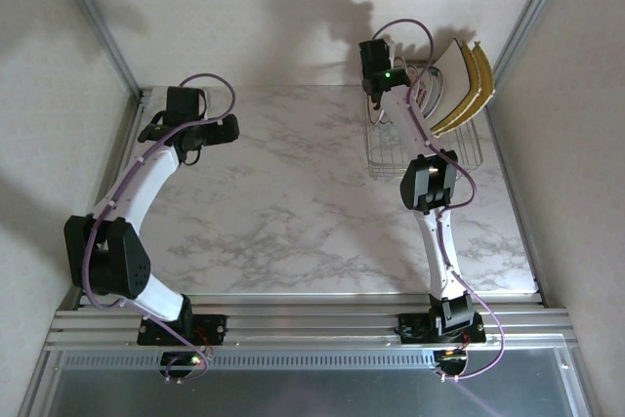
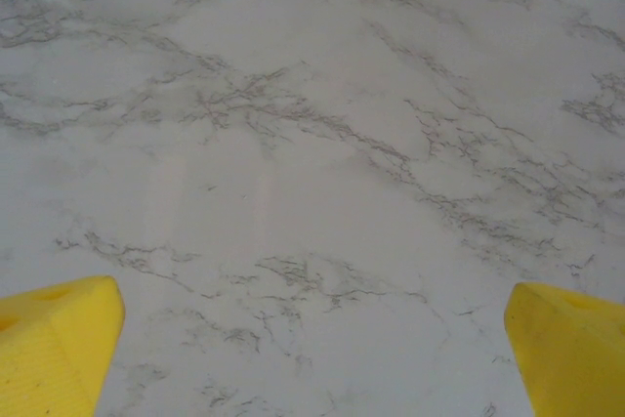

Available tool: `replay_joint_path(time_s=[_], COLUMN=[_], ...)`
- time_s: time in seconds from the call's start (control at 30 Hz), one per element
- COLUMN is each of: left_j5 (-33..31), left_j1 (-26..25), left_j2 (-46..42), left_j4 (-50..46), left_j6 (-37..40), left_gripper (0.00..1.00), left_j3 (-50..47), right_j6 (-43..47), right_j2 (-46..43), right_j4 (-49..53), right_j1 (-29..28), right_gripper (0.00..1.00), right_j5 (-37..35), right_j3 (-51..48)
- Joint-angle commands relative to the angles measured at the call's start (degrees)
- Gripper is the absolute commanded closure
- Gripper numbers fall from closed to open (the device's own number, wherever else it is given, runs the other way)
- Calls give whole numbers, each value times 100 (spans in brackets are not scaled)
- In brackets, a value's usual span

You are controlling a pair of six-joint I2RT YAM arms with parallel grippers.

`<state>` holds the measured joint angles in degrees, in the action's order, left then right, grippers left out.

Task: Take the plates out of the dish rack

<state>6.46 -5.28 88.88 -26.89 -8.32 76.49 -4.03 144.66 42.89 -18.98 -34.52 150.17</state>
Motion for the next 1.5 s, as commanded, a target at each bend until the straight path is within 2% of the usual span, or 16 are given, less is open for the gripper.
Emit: replay_joint_path(time_s=[0.0,0.6,1.03,1.13,1.23,1.33,1.47], left_j5=[5,-4,-82,-110,-112,-140,-249], left_j1=[-52,-71,-89,-87,-92,-97,-98], left_j2=[-251,-495,-459,-451,-433,-418,-399], left_j4=[-114,-88,-97,-103,-105,-121,-184], left_j6=[67,58,58,58,57,58,100], left_gripper=[0,0,0,0,0,0,0], left_j3=[-81,-257,-230,-231,-239,-231,-179], right_j6=[-6,691,658,430,56,-438,-1429], right_j2=[-428,-1133,-1779,-1924,-2413,-3138,-3967], right_j4=[-25,-18,56,329,356,-149,-1315], right_j1=[-128,-262,-429,-423,-396,-305,-53], right_gripper=[100,100,100,100,100,100,100], right_j5=[-122,-549,-346,246,1378,2860,4922], right_j3=[144,136,-337,-381,-961,-2071,-3716])
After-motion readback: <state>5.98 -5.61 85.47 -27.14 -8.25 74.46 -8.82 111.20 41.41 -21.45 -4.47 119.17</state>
